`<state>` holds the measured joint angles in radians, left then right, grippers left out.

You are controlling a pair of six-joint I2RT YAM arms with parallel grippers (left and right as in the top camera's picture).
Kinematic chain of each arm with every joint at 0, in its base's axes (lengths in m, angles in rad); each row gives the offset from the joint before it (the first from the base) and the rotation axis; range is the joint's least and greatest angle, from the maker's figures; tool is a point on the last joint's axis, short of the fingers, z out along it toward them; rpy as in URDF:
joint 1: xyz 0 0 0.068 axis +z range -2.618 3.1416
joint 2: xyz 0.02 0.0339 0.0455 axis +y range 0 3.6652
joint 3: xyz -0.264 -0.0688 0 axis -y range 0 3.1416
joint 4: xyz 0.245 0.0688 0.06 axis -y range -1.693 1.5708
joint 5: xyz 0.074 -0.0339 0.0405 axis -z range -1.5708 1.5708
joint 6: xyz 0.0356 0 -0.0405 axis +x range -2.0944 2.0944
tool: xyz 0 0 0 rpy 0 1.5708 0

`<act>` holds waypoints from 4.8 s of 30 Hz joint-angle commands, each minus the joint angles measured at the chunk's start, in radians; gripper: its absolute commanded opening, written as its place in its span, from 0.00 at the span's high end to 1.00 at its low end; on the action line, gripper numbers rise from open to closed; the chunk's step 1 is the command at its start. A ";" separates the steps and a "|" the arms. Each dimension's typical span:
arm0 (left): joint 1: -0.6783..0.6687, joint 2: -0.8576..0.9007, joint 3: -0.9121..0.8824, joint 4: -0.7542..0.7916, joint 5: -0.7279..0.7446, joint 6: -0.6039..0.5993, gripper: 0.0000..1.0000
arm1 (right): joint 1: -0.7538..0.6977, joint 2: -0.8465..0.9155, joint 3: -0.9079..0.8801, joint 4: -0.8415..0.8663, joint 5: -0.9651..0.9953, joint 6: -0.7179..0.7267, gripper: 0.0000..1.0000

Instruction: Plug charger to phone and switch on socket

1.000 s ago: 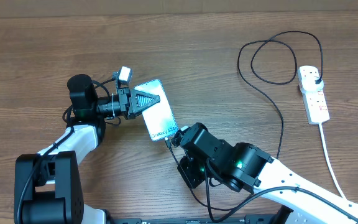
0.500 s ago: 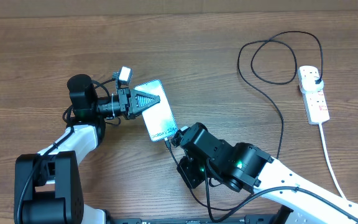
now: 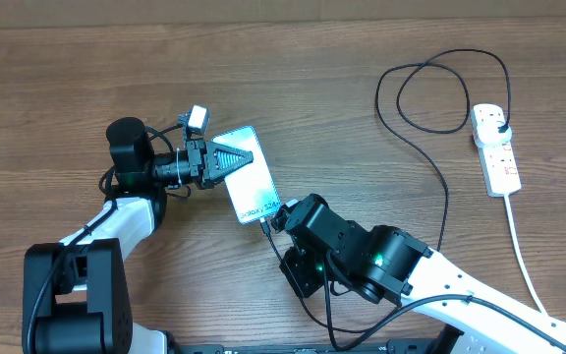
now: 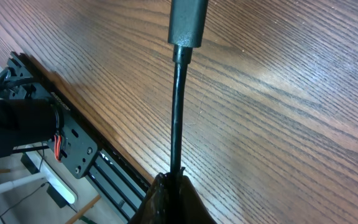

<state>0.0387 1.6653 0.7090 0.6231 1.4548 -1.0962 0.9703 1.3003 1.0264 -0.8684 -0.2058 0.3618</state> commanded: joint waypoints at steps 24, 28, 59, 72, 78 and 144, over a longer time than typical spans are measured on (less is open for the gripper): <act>-0.006 -0.001 0.014 0.002 0.057 0.010 0.96 | 0.005 0.002 0.010 0.027 0.005 0.000 0.96; -0.006 -0.001 0.013 0.002 0.068 0.020 0.96 | 0.005 0.002 0.010 0.028 0.032 0.000 0.96; -0.006 -0.001 0.014 0.002 0.035 0.015 0.96 | 0.005 0.038 0.009 0.158 0.097 0.031 0.64; -0.006 -0.001 0.013 0.002 0.047 0.015 0.96 | 0.005 0.110 0.012 0.256 0.137 0.035 0.96; -0.006 -0.001 0.013 0.003 0.094 0.021 0.96 | 0.005 0.110 0.034 0.327 0.138 0.033 0.96; -0.366 0.309 0.720 -0.943 -0.351 0.515 0.96 | -0.050 -0.619 0.131 -0.079 0.269 0.065 0.00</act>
<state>-0.3454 1.8736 1.4174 -0.2783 0.9638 -0.7055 0.9234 0.6773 1.1454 -0.9600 0.0490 0.4187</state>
